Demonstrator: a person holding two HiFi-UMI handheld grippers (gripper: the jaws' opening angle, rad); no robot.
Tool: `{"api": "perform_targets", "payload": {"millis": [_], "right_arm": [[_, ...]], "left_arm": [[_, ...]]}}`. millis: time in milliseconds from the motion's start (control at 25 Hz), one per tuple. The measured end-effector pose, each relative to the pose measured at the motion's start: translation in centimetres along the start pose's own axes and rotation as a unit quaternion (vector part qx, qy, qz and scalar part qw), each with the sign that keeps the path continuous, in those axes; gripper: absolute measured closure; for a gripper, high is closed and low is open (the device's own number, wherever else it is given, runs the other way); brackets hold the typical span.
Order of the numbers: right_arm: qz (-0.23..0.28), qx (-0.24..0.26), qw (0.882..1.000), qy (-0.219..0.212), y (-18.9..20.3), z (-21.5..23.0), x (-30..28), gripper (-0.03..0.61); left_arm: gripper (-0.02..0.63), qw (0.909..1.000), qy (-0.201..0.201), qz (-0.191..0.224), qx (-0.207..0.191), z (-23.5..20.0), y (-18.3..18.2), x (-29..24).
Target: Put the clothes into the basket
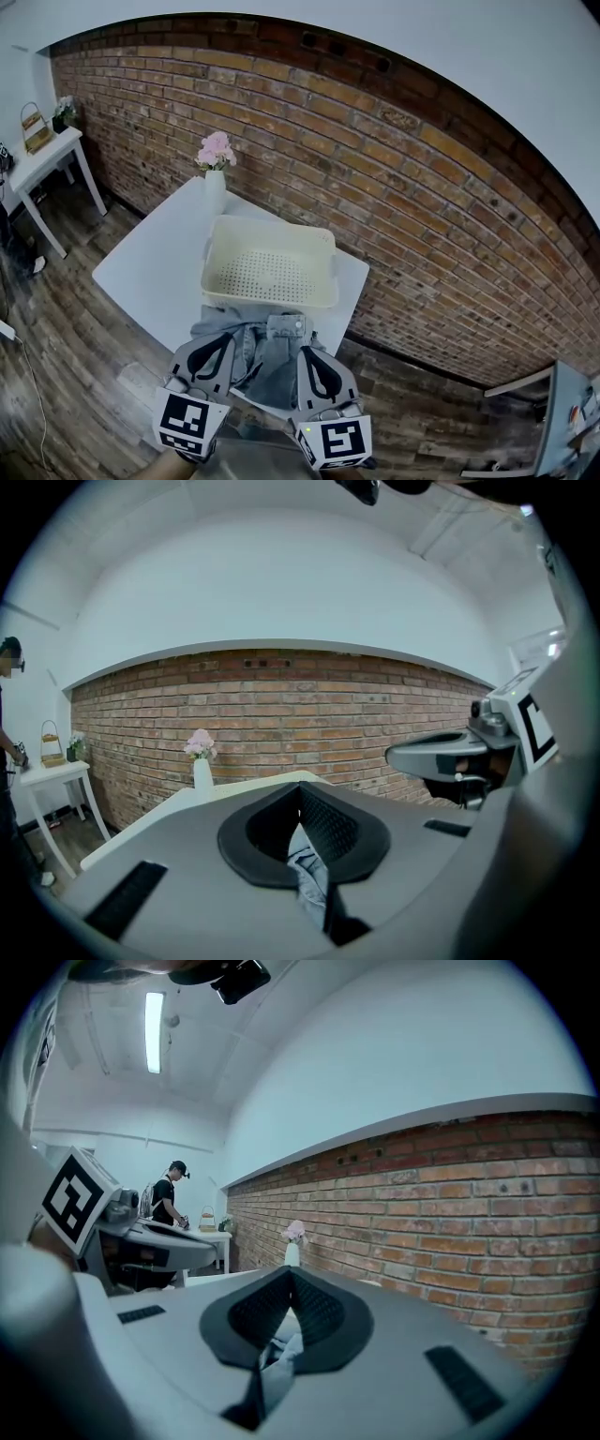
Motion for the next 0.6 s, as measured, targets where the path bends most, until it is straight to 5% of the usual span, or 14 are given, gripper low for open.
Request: {"api": "perform_targets", "payload": {"millis": [600], "right_arm": [[-0.017,-0.015,1.0,0.005,1.8,0.4,-1.2,0.574]], "left_arm": [[0.604,0.9999,0.009,-0.009,0.008,-1.2,2.0,-1.1]]}}
Point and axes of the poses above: the fingertips, and each gripper's own axes: x backward along the fingers, z to its right, y out of its underside, the point moved 7 cm from there along x, backward along the fingers, and after that the axes turned 5 degrees about y, right-handed, at the moved point
